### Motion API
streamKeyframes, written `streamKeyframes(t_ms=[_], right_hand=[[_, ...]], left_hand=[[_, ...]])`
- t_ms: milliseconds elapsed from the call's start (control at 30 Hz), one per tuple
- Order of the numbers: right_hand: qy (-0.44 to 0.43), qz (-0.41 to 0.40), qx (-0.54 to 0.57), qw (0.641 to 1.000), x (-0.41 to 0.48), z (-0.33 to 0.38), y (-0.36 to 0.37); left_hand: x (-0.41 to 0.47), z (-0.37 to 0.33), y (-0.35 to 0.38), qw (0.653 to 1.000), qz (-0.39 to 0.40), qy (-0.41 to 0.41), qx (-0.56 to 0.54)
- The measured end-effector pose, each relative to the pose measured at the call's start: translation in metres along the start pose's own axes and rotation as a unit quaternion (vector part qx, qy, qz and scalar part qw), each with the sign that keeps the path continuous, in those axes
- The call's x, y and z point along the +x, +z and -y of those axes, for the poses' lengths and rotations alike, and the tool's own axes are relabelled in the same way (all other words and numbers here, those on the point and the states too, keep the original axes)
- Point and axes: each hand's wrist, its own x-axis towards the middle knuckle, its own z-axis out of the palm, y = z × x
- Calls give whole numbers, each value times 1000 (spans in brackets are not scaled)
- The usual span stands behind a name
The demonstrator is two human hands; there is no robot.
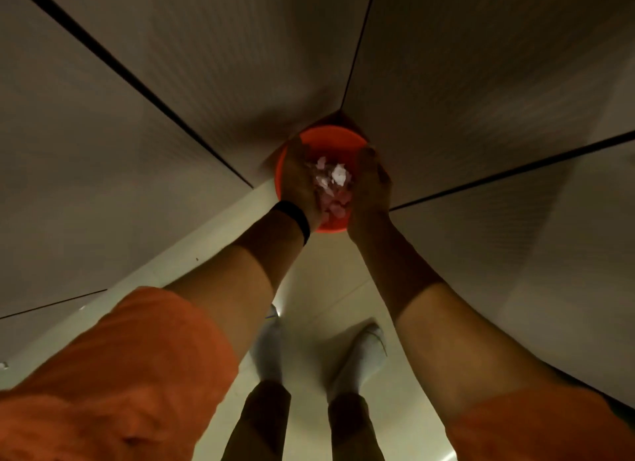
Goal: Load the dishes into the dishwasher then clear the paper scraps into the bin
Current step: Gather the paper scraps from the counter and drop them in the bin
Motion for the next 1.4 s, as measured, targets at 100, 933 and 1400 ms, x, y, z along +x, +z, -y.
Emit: streamKeyframes(t_ms=[100,933,1400], right_hand=[[-13,8,-31,999,-7,2,-5],[-237,62,166,955,-442,337,-62],[-362,14,96,927,-394,411,-112]], left_hand=[[-21,-10,8,999,13,-39,27],[-467,-247,117,961,214,80,-155],[-440,-281,202,948,298,91,-69]])
